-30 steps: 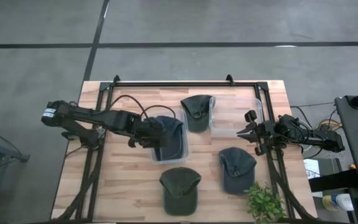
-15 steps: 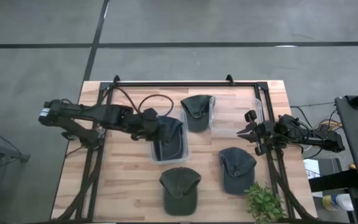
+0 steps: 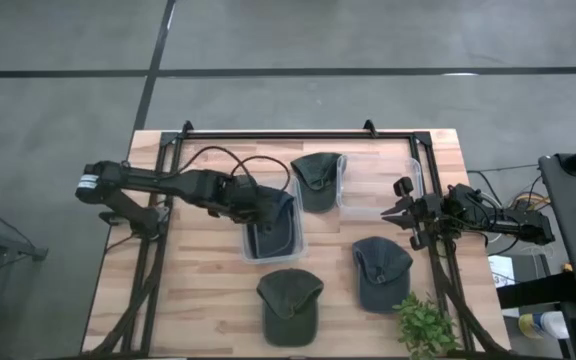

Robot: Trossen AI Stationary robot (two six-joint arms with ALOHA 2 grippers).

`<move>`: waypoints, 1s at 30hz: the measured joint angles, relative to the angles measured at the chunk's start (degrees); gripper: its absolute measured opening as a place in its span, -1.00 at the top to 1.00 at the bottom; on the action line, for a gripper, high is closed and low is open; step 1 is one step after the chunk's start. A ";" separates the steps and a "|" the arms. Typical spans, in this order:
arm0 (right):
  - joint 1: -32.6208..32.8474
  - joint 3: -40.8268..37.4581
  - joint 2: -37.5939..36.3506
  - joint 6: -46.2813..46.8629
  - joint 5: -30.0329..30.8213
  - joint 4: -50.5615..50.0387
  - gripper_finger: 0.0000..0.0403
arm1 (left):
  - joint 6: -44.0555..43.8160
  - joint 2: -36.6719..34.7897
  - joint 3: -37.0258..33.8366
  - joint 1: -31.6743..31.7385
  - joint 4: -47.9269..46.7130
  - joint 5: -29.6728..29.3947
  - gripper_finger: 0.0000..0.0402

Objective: Pick and place caps into container
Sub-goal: Put the left blue cap into the left transparent container, then put the blue cap into the left transparent container

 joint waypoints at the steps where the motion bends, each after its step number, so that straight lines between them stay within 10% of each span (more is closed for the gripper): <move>1: 0.01 0.00 0.00 0.02 0.00 0.00 0.81 | 0.63 0.62 0.00 0.41 -0.41 0.11 0.43; 20: 0.01 0.00 0.00 0.43 0.00 -0.02 0.81 | 8.38 8.80 0.31 5.01 -1.06 6.01 0.43; 30: -0.01 0.00 0.00 4.20 -0.02 -0.01 0.81 | 10.99 4.95 12.88 2.47 -1.64 3.47 0.43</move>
